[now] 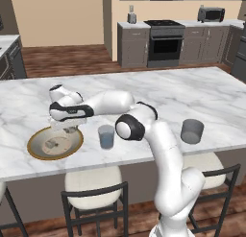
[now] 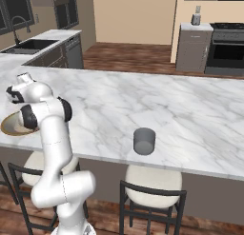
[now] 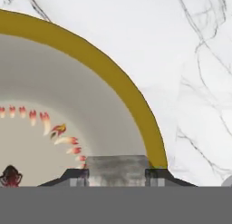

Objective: There are four ice cubes in the ice bowl. Place two ice cubes in each glass of water.

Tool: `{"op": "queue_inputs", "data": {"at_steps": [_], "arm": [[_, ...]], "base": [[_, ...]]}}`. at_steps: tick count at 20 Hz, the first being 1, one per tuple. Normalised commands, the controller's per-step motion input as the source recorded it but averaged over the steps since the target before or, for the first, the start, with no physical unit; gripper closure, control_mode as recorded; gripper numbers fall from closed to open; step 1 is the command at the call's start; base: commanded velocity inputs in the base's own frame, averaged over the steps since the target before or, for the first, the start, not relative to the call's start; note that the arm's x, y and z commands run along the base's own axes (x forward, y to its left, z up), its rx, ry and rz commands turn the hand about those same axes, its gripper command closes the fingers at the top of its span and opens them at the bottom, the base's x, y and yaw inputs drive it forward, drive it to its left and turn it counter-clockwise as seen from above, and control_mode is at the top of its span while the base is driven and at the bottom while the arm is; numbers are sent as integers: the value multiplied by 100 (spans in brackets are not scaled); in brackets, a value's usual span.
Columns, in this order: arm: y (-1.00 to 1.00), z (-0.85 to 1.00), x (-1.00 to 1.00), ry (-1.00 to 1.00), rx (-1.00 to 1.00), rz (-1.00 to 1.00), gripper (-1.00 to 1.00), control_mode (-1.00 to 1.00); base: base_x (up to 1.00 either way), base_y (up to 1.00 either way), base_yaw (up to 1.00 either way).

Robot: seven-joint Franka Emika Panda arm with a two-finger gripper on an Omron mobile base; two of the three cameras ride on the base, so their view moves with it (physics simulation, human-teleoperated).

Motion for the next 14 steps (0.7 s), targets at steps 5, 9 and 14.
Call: {"op": "queue_inputs", "data": {"at_steps": [5,9,14], "arm": [[-91,91,-57,-4,5,-21,100,-100],[-100,59,-62,-3,3,-25,100,-100],[-100,51,-43,0,1,-25,100,-100]], "base": [[0,0,0],[0,0,0],[0,0,0]]}}
